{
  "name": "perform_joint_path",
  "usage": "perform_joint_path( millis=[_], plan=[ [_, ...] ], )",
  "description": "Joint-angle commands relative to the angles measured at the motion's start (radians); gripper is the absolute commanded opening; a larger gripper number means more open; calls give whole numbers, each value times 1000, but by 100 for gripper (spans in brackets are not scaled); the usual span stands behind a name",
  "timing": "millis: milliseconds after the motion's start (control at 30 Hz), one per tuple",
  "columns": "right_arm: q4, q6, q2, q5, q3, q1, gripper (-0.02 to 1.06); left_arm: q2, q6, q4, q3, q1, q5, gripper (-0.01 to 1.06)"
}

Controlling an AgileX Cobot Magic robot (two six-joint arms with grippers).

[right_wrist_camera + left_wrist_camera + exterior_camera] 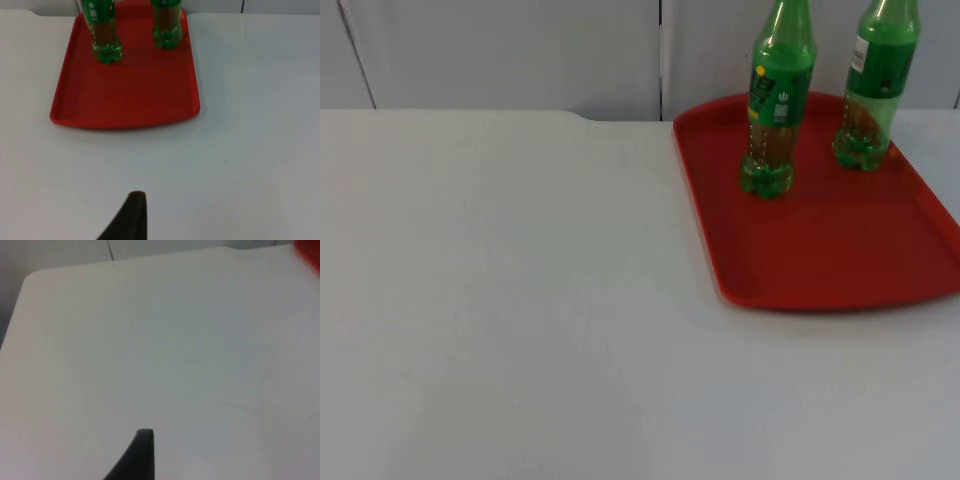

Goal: Place the bottle upright on the tray.

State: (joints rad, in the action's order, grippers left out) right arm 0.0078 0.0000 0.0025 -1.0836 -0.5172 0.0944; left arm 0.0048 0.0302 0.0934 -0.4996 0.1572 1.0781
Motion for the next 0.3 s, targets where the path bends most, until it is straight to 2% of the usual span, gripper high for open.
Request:
perform_joint_path(
  millis=[0,267],
  plan=[
    [2,-6,-2,6,2,-4,105,-5,2,3,6,-56,-4,105],
    [2,-6,-2,6,2,-4,105,-5,2,3,6,-142,-4,105]
  ],
)
